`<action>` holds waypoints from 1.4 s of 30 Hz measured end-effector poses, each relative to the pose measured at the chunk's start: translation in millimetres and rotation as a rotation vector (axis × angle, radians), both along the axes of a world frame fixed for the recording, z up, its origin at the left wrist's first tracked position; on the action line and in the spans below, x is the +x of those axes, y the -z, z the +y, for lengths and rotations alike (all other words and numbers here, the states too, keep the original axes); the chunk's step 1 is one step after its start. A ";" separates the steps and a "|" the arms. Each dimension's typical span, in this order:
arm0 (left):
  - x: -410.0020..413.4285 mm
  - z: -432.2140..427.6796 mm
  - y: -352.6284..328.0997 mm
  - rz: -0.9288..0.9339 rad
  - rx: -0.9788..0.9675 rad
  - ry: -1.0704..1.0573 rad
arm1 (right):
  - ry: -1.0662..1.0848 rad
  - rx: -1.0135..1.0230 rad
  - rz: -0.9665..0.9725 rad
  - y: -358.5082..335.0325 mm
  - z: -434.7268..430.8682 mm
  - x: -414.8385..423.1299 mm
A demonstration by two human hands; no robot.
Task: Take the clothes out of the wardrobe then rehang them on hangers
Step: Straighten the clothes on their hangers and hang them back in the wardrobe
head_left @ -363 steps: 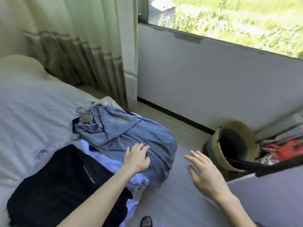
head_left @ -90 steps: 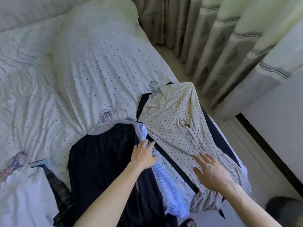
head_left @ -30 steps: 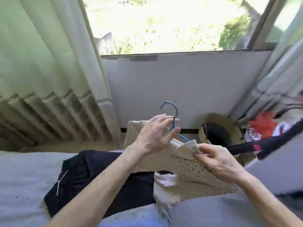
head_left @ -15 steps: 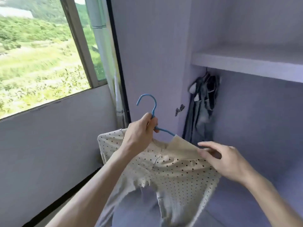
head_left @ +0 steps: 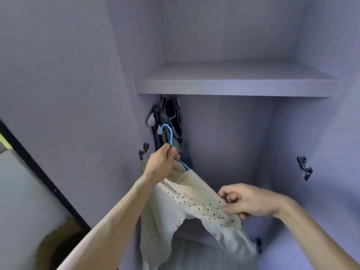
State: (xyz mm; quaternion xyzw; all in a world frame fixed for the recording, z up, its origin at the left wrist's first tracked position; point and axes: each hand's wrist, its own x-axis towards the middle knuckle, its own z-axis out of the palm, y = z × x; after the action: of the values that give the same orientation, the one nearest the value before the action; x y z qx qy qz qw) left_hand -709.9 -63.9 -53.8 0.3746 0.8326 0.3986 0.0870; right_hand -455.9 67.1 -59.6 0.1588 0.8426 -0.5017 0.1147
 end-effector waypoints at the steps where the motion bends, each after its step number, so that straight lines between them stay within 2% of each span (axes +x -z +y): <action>1: -3.7 9.9 1.7 0.003 -0.016 0.021 | 0.032 -0.091 0.014 2.8 -3.2 -2.2; 6: -35.3 38.6 4.0 0.118 -0.245 0.153 | 0.233 -0.280 0.116 19.0 -12.1 -12.0; 8: -54.5 37.3 2.5 0.241 -0.351 0.152 | 0.323 -0.313 0.147 24.8 -11.8 -16.4; 13: -109.2 19.4 -14.9 0.740 -0.614 0.033 | 0.515 -0.370 0.231 36.2 -3.6 -44.9; 20: -173.7 -0.9 -48.3 1.158 -0.657 -0.264 | 0.670 -0.243 0.279 40.9 32.8 -131.3; 24: -209.0 -7.9 -47.7 1.262 -0.732 -0.447 | 0.683 -0.155 0.280 39.9 77.1 -187.9; 27: -222.1 -11.1 -35.6 1.374 -0.791 -0.476 | 0.655 -0.109 0.312 36.1 107.7 -226.9; 32: -232.1 -10.6 -30.2 1.441 -0.694 -0.478 | 0.610 -0.014 0.401 29.9 144.7 -286.4; 36: -234.6 -9.0 -26.7 1.476 -0.687 -0.501 | 0.559 0.062 0.437 26.3 164.7 -332.4; 42: -236.4 -7.2 -26.5 1.515 -0.646 -0.546 | 0.533 0.063 0.397 34.0 189.2 -377.8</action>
State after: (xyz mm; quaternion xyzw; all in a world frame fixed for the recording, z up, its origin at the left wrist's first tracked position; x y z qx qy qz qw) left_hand -946.2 -71.2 -27.3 0.2833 0.7995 -0.2070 -0.4874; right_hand -833.8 256.3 -93.5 0.2761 0.7925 -0.5087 -0.1919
